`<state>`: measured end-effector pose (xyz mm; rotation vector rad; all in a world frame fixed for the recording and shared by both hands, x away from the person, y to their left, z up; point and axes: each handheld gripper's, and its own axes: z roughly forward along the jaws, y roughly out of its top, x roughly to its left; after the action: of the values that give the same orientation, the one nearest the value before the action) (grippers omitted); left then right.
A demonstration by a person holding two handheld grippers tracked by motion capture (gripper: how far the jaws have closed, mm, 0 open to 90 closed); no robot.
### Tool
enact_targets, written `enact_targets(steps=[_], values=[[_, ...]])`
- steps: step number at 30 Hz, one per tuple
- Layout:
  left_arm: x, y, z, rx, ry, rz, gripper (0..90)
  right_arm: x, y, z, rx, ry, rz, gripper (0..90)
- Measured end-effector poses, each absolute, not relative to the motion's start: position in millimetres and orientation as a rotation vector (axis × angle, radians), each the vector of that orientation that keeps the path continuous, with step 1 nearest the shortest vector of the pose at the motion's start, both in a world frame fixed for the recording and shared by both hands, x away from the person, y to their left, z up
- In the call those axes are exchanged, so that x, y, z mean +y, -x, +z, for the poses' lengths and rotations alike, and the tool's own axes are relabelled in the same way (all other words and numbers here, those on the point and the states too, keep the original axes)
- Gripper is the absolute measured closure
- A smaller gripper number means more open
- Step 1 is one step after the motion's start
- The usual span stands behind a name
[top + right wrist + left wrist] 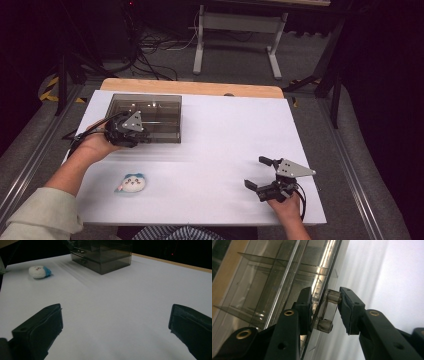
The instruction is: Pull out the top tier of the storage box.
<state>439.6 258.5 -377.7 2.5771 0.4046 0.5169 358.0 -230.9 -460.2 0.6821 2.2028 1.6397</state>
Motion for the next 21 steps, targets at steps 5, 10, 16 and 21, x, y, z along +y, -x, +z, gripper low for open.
enact_targets(steps=[5,10,16,21], values=[[255.3,-433.5,-376.0,0.386,-2.603,0.504,67.2,-231.5,-357.8,-459.8,2.205,-0.687,1.642,0.0],[253.0,-427.1,-375.0,0.372,-2.614,0.491,68.1,-231.1,-358.1,-460.0,2.205,-0.679,1.643,0.0],[251.8,-417.2,-373.7,0.338,-2.627,0.468,69.1,-230.9,-358.1,-460.2,2.205,-0.680,1.645,0.0],[252.9,-411.3,-373.3,0.324,-2.635,0.460,69.4,-230.9,-358.0,-460.1,2.205,-0.678,1.646,0.0]])
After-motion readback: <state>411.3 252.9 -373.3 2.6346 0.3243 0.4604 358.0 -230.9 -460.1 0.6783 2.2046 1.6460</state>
